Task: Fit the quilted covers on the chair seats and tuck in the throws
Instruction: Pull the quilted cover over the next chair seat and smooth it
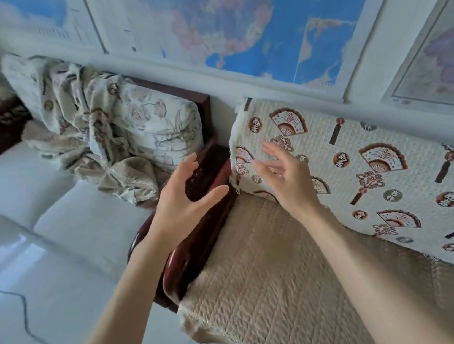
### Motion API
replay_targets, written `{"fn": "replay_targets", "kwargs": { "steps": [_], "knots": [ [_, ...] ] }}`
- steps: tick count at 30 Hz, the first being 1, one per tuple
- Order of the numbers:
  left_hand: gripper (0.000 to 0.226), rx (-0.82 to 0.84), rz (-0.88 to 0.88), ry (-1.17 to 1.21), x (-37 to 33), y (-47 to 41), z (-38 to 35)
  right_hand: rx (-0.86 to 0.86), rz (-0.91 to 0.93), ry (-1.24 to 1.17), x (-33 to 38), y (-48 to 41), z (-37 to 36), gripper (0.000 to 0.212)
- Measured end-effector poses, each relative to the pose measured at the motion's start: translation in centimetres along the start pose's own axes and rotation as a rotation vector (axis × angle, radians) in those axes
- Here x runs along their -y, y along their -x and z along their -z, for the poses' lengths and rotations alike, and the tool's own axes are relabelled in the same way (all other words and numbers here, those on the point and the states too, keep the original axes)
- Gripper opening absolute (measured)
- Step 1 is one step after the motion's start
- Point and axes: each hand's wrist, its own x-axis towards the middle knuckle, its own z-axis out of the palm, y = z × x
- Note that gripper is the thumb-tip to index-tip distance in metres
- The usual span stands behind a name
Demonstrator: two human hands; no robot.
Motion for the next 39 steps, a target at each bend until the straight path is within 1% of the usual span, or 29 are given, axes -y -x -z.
{"fn": "replay_targets", "kwargs": {
  "steps": [5, 7, 9, 12, 16, 22, 28, 32, 36, 39],
  "knots": [
    [0.1, -0.081, 0.038, 0.071, 4.8, -1.4, 9.4, 0.086, 0.041, -0.043, 4.8, -3.4, -10.3, 0.05],
    [0.094, -0.13, 0.05, 0.069, 7.3, -2.0, 14.0, 0.126, 0.068, -0.057, 7.0, -5.0, -15.6, 0.05],
    [0.088, -0.168, 0.064, 0.052, 9.0, -2.4, 17.3, 0.163, 0.076, -0.077, 8.5, -6.0, -19.2, 0.05],
    [0.085, -0.26, 0.102, 0.03, 12.1, -2.6, 23.2, 0.238, 0.091, -0.099, 11.1, -7.6, -25.5, 0.05],
    [0.074, -0.321, 0.14, 0.027, 15.1, -2.8, 28.8, 0.314, 0.121, -0.096, 13.4, -9.6, -32.0, 0.05],
    [0.079, -0.392, 0.206, 0.002, 20.6, -4.8, 35.2, 0.377, 0.118, -0.074, 15.0, -13.0, -40.5, 0.05],
    [0.089, -0.371, 0.249, 0.003, 27.7, -10.8, 41.5, 0.38, 0.082, -0.071, 14.9, -18.9, -50.5, 0.048],
    [0.091, -0.298, 0.3, 0.016, 33.3, -16.1, 45.4, 0.374, -0.011, -0.088, 13.8, -23.7, -57.8, 0.049],
    [0.093, -0.221, 0.358, 0.034, 37.7, -20.6, 47.7, 0.336, -0.099, -0.095, 12.8, -27.1, -63.3, 0.049],
    [0.092, -0.168, 0.373, 0.034, 39.6, -23.1, 48.4, 0.327, -0.136, -0.113, 12.4, -28.5, -65.5, 0.049]
  ]
}}
